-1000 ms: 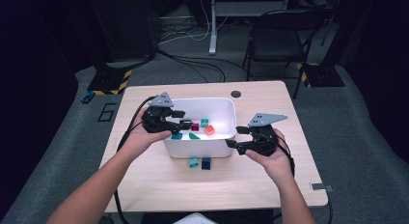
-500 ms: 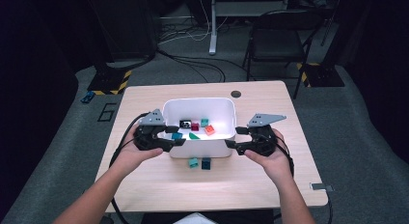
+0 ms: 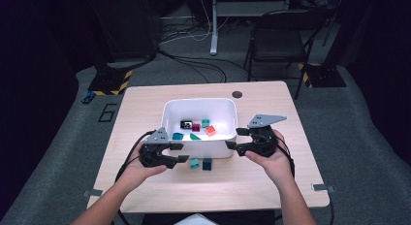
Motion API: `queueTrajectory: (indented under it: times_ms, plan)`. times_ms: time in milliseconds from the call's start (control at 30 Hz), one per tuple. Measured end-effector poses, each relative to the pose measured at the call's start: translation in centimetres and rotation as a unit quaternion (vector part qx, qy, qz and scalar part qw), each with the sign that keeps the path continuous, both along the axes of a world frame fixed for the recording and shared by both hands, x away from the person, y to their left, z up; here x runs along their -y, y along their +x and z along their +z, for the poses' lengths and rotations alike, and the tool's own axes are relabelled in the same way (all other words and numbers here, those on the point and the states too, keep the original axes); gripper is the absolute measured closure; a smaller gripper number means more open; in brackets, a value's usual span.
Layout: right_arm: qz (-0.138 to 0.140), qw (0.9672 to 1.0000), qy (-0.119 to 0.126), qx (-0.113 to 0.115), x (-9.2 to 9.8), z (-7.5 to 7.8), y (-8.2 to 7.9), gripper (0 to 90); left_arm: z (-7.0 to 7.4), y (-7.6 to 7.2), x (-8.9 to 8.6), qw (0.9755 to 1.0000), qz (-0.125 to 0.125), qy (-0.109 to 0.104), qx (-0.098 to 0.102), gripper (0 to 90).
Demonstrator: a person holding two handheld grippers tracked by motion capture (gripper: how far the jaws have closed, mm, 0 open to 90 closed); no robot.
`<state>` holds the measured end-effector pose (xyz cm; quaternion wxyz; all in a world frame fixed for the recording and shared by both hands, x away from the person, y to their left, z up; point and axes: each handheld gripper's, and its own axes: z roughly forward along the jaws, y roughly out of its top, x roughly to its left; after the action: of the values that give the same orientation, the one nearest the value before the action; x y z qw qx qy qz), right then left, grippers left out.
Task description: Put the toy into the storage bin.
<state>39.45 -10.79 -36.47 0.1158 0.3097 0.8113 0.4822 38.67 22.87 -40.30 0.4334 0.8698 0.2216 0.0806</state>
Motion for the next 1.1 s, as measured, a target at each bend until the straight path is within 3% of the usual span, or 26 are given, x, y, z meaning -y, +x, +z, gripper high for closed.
queueTrajectory:
  times_ms: [333,600,800,1100]
  plan:
    - [0.000,1.0000,0.000,-0.003,0.0,-0.1,0.1,34.6,-4.0,0.0,0.9,0.9997,0.006,0.008,-0.023,48.6]
    - [0.000,1.0000,0.000,-0.003,0.0,-0.1,0.0,34.6,-7.2,0.5,1.4,0.9992,0.023,0.016,-0.029,48.4]
    - [-0.001,1.0000,0.000,-0.002,0.1,-0.1,0.1,34.6,-8.6,0.8,1.8,0.9986,0.035,0.024,-0.032,47.1]
    - [0.002,1.0000,0.000,0.000,0.0,0.0,0.0,34.6,-9.3,1.1,2.2,0.9978,0.047,0.035,-0.030,46.4]
